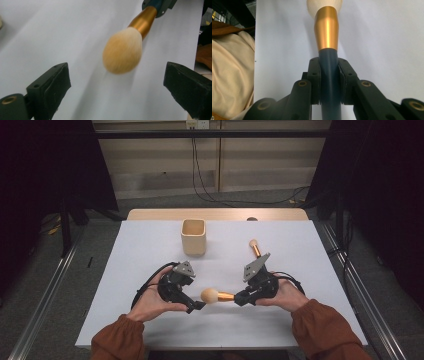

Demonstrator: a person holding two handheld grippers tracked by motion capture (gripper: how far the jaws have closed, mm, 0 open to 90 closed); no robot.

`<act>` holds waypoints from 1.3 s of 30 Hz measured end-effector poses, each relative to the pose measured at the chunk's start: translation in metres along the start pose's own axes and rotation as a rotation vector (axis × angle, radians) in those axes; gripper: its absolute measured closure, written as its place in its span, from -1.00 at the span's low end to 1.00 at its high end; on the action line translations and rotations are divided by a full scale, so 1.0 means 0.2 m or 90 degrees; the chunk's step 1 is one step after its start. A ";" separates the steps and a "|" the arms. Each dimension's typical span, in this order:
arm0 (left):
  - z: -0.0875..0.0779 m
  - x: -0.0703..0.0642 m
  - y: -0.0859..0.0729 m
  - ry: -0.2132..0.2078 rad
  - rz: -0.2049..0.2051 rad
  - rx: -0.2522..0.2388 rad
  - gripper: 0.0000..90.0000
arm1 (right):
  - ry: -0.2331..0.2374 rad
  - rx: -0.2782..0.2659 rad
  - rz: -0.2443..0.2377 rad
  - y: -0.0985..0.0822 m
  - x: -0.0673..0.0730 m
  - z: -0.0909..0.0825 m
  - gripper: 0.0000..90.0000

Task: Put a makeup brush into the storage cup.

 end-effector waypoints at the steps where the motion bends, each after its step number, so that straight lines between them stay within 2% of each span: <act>1: 0.00 0.00 0.00 0.001 -0.018 -0.015 -0.87 | -0.004 -0.003 0.011 -0.01 -0.01 0.00 0.67; 2: -0.01 0.01 -0.02 0.006 -0.009 -0.004 -0.87 | -0.005 -0.004 0.016 -0.02 -0.01 -0.01 0.67; 3: -0.01 0.00 -0.01 0.002 -0.028 -0.022 -0.88 | -0.011 -0.007 0.020 -0.02 -0.02 -0.01 0.67; 6: -0.03 0.03 -0.03 0.021 -0.037 -0.037 -0.86 | -0.012 -0.016 0.032 -0.04 -0.01 -0.02 0.67; 10: -0.05 0.05 -0.07 0.025 -0.058 -0.051 -0.86 | -0.022 -0.036 0.060 -0.06 0.00 -0.01 0.67; 16: -0.06 0.05 -0.13 0.025 -0.068 -0.077 -0.91 | -0.024 -0.080 0.096 -0.05 -0.01 -0.01 0.67; 20: -0.05 0.04 -0.16 0.029 -0.076 -0.088 -0.90 | -0.026 -0.094 0.116 -0.06 -0.02 0.01 0.67; 28: -0.05 0.02 -0.21 0.021 -0.086 -0.116 -0.93 | -0.039 -0.149 0.144 -0.04 -0.03 0.00 0.67; 39: -0.06 0.03 -0.22 0.053 -0.099 -0.147 -0.92 | -0.060 -0.223 0.156 -0.04 -0.04 -0.04 0.67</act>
Point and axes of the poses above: each handheld gripper's, and its own axes: z roughly forward along the jaws, y roughly out of its top, x roughly to its left, the point moved 8 cm from there along z, roughly forward along the jaws, and after that the axes turned 9 degrees about x, right-handed, at the moved point
